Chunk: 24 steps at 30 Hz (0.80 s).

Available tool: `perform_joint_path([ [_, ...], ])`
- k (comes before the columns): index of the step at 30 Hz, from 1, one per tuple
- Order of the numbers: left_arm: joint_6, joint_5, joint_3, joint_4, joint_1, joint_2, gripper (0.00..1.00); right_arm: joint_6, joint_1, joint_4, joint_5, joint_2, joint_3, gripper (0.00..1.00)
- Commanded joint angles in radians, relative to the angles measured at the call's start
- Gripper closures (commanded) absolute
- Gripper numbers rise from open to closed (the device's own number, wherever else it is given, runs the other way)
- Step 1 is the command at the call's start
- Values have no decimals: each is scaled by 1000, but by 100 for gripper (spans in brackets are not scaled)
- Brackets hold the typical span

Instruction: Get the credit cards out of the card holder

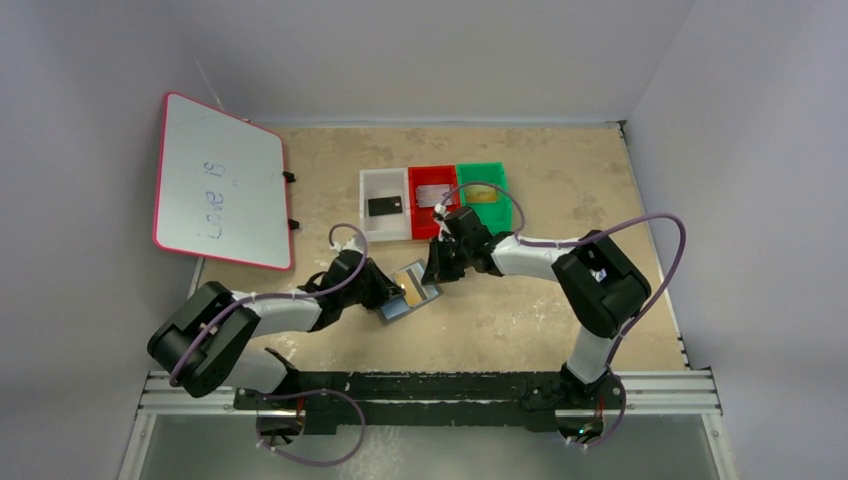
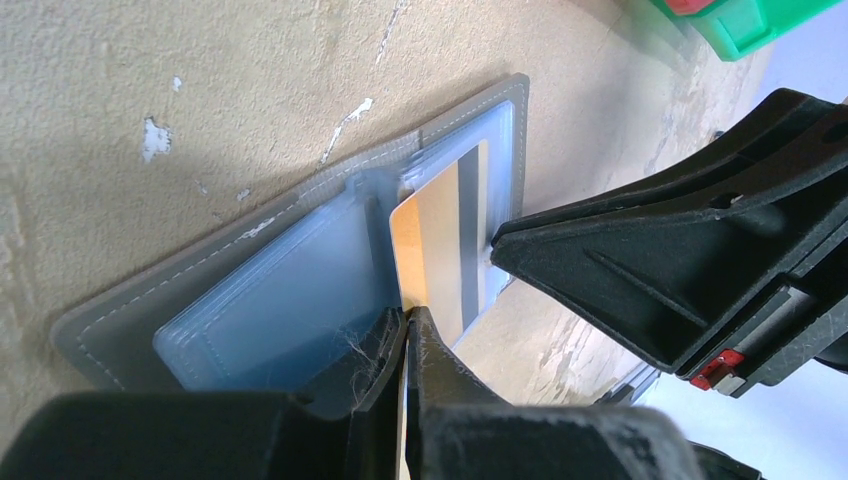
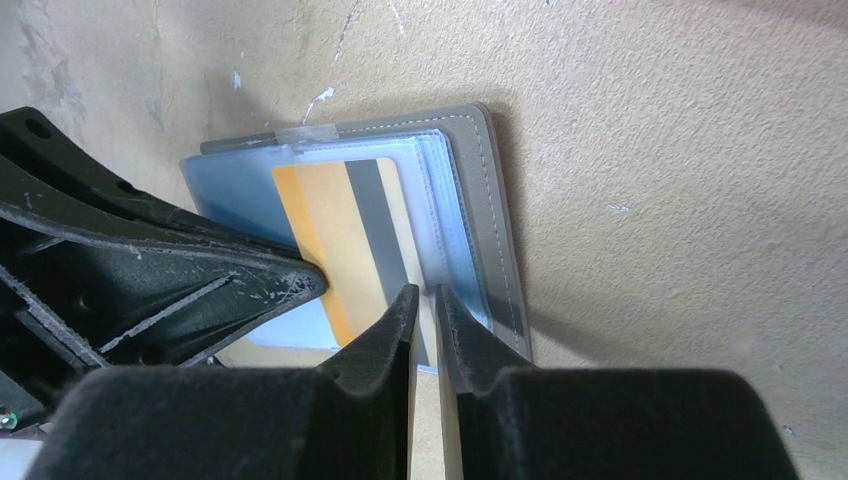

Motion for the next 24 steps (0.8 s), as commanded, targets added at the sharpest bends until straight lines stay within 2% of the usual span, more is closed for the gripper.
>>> perform_joint_path([
  [1,34,-46,-19,-72,-6,-52,100,-29,4,-86,77,-2,31,85],
  [7,90,-92,12,-182,-6,-68,100,-32,4,-148,131,-73,33,75],
  [12,179,-109,80,-285,-6,-59,100,-35,7,-122,121,-53,33,71],
  [14,188,-96,91,-282,-6,-36,100,-39,13,-99,70,-28,34,71],
  [19,187,-85,97,-268,-6,-9,100,-32,50,-87,55,-18,79,72],
  [24,210,-104,111,-312,-5,-14,100,-15,83,-151,166,-21,120,75],
])
